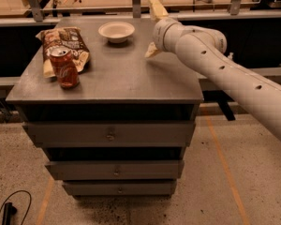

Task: Move paper bowl near coke can

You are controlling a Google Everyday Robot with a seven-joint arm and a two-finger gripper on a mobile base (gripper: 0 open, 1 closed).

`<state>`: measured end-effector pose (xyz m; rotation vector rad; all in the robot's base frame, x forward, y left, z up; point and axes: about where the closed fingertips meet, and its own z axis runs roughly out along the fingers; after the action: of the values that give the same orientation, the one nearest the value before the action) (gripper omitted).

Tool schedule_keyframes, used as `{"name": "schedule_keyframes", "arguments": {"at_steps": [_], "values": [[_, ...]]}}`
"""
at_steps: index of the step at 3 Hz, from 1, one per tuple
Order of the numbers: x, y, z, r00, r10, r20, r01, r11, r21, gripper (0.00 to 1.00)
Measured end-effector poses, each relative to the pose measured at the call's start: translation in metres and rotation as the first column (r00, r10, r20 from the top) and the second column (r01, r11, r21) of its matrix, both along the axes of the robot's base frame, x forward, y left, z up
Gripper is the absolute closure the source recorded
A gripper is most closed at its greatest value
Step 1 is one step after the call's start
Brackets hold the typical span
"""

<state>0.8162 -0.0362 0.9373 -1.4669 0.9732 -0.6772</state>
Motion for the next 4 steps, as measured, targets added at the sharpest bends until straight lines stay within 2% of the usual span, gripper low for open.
{"name": "schedule_keyframes", "arguments": {"at_steps": [1, 2, 3, 4], "values": [[0.024, 0.017, -0.004, 0.9984, 0.057, 0.0, -0.057, 0.998, 0.021, 0.0], [0.051, 0.024, -0.003, 0.9944, 0.098, 0.04, -0.098, 0.995, -0.003, 0.0], [0.071, 0.032, -0.007, 0.9882, 0.13, 0.082, -0.125, 0.99, -0.06, 0.0], [0.087, 0.045, -0.012, 0.9824, 0.157, 0.101, -0.149, 0.985, -0.086, 0.0]]}}
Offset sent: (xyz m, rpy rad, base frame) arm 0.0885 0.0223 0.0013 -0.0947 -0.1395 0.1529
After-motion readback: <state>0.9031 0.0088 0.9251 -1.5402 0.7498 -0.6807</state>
